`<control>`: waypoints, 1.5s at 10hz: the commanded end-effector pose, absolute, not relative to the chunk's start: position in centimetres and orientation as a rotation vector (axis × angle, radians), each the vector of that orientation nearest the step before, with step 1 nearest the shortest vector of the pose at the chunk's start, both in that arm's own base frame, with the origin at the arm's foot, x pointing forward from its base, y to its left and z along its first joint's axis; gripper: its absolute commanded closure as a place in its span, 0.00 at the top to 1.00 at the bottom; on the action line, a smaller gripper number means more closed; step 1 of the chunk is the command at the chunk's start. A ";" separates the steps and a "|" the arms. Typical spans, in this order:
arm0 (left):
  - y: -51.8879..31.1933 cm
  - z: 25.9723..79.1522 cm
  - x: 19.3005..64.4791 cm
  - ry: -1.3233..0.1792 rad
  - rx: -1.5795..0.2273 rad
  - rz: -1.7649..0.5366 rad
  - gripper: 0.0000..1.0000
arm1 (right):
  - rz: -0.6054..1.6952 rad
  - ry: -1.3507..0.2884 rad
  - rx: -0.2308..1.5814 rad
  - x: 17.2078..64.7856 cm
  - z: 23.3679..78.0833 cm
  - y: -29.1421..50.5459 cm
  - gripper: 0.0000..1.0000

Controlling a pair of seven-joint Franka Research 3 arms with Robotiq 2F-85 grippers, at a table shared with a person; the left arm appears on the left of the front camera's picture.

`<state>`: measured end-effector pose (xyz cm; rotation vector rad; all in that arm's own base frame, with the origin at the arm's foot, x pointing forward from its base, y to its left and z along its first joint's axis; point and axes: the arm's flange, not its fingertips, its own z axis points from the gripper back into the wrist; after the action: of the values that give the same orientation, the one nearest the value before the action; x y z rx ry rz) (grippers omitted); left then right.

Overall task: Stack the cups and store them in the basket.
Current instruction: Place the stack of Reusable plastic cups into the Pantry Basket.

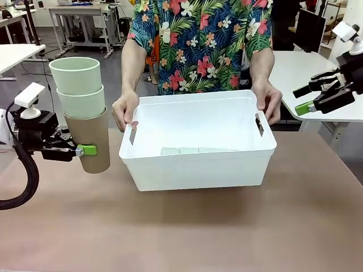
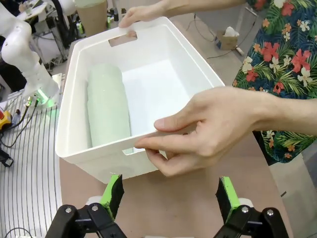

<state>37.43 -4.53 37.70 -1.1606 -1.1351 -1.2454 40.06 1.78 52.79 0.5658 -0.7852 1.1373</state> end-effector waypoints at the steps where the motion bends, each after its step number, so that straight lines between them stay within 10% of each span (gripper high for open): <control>1: -4.6 38.2 37.3 -1.148 -1.164 -1.248 0.85 | 1.125 -0.781 0.575 40.1 53.0 1.9 1.00; 15: -3.3 42.3 36.9 -1.113 -1.104 -1.200 0.85 | 1.125 -0.781 0.575 40.1 53.0 1.9 1.00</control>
<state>37.55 -3.60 39.32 -1.1209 -1.1344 -1.2215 40.06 1.78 52.80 0.5666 -0.7847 1.1377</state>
